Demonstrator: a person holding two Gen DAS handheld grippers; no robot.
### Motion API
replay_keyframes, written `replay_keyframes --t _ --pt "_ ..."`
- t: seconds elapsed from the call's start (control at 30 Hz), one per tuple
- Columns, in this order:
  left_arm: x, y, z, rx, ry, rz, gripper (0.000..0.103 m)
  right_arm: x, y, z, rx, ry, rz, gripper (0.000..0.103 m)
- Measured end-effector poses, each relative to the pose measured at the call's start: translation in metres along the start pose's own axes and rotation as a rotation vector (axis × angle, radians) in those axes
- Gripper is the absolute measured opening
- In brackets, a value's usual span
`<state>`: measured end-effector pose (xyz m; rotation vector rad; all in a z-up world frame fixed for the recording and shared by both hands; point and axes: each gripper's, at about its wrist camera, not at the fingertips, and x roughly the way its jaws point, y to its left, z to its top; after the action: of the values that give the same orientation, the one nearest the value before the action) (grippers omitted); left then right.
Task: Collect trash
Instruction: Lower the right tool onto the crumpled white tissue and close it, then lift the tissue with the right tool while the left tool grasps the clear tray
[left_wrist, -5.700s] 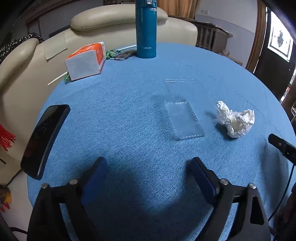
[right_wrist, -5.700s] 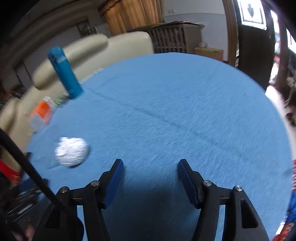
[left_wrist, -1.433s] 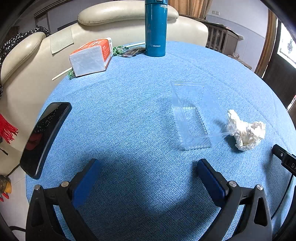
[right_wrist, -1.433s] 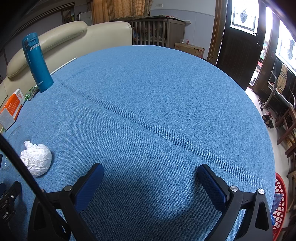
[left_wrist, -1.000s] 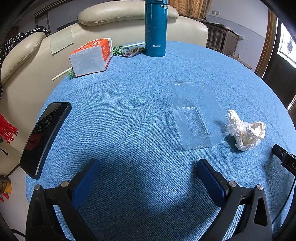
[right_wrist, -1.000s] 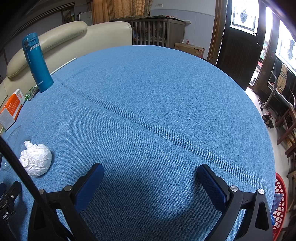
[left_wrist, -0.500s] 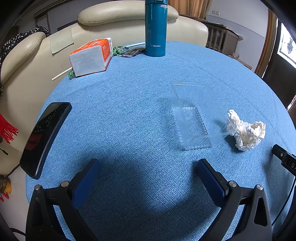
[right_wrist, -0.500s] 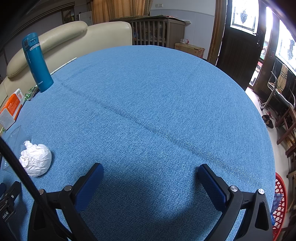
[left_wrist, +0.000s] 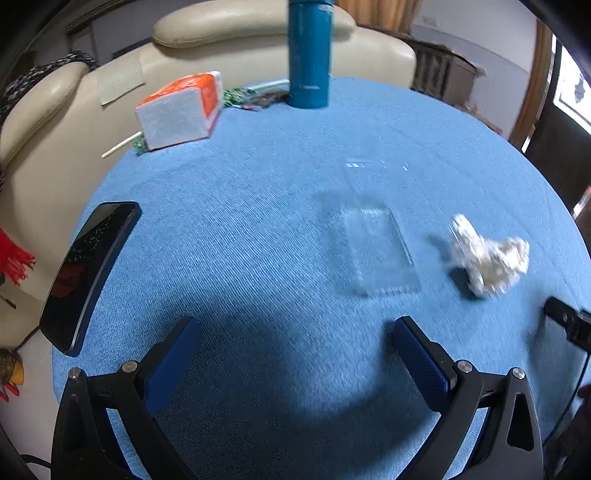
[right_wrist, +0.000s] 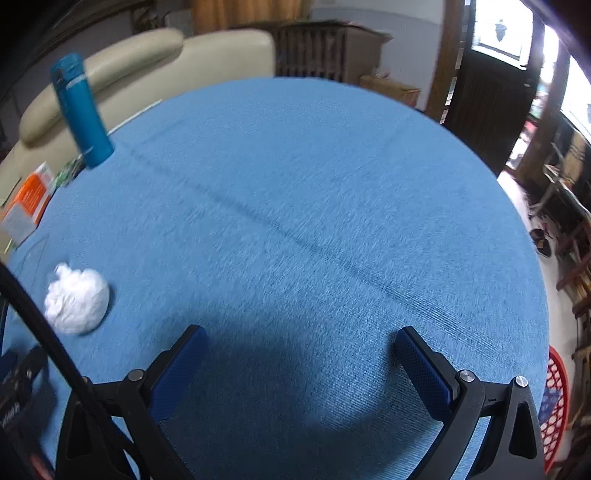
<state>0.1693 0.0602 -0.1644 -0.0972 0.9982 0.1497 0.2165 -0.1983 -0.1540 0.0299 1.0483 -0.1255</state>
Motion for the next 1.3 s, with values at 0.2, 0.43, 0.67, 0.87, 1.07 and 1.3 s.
replay_keyframes --t 0.2,0.43,0.67,0.87,1.07,1.3 --pt "-0.060 -0.010 -0.011 0.138 -0.131 0.065 0.103 -0.008 -0.004 0.003 -0.012 0.056 0.076 0.103" --pt "-0.120 0.006 -0.009 0.141 -0.236 0.074 0.103 -0.074 0.019 0.024 -0.080 -0.055 0.305 0.103" --pt "-0.137 0.030 0.000 0.088 -0.237 0.049 0.103 -0.046 0.081 0.035 -0.144 0.067 0.400 0.098" --pt "-0.134 0.030 0.009 0.094 -0.228 0.062 0.103 -0.004 0.103 0.032 -0.144 0.187 0.441 0.066" --pt "-0.124 0.023 0.018 0.107 -0.209 0.074 0.103 0.005 0.097 0.032 -0.131 0.176 0.475 0.044" --pt "-0.113 0.001 0.027 0.145 -0.195 0.064 0.103 -0.013 0.048 0.032 -0.048 0.107 0.486 0.044"
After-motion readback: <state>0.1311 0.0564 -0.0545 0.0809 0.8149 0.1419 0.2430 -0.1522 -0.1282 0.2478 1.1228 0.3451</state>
